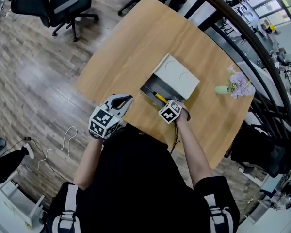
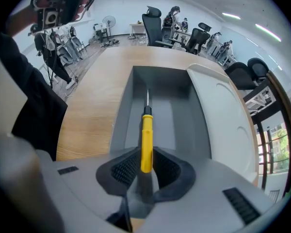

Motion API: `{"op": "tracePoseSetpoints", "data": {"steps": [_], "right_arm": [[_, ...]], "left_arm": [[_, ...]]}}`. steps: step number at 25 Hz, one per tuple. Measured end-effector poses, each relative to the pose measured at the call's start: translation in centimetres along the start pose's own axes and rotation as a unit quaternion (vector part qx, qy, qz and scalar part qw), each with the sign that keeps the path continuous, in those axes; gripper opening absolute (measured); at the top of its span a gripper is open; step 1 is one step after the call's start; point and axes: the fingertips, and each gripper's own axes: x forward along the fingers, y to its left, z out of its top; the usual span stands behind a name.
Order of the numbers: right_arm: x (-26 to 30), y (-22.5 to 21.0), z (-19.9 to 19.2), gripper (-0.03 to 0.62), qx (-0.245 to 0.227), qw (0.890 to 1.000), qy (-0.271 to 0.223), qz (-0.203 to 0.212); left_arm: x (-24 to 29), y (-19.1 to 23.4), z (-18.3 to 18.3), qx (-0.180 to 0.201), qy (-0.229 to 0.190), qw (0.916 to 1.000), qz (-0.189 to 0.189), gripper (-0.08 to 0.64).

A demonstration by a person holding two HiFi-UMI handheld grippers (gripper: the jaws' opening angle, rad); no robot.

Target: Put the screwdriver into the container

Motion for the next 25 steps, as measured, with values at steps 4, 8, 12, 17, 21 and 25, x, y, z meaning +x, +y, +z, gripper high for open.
{"op": "tracePoseSetpoints", "data": {"steps": [4,8,12,17,21,25], "right_arm": [[-0.6,-0.2,0.1,0.100,0.000,1.000,-0.007,-0.006],[-1.4,-0.1,0.1,0.109,0.011,1.000,-0.018,-0.010],[-2.7,0.0,-0.5,0.107,0.031,0.999,-0.038,-0.022],[-3.6,-0.1,-2.7,0.107,0.050,0.996,-0.058,-0.040],[-5.3,0.1,-3.7,0.055,0.109,0.986,-0.117,-0.049],[-7.4,0.6,-4.0,0.031,0.150,0.972,-0.165,-0.069]], "left_arm": [[0.0,-0.3,-0.1,0.002,0.001,1.0000,-0.003,0.025],[0.2,-0.6,0.1,0.007,-0.001,0.9999,-0.010,0.025],[0.5,-1.3,0.3,0.012,0.003,0.9997,-0.019,0.025],[1.1,-2.2,0.6,0.025,0.004,0.9992,-0.032,0.025],[1.3,-3.0,0.7,0.030,0.005,0.9988,-0.038,0.025],[1.2,-3.7,0.8,0.033,0.005,0.9985,-0.043,0.025]]}}
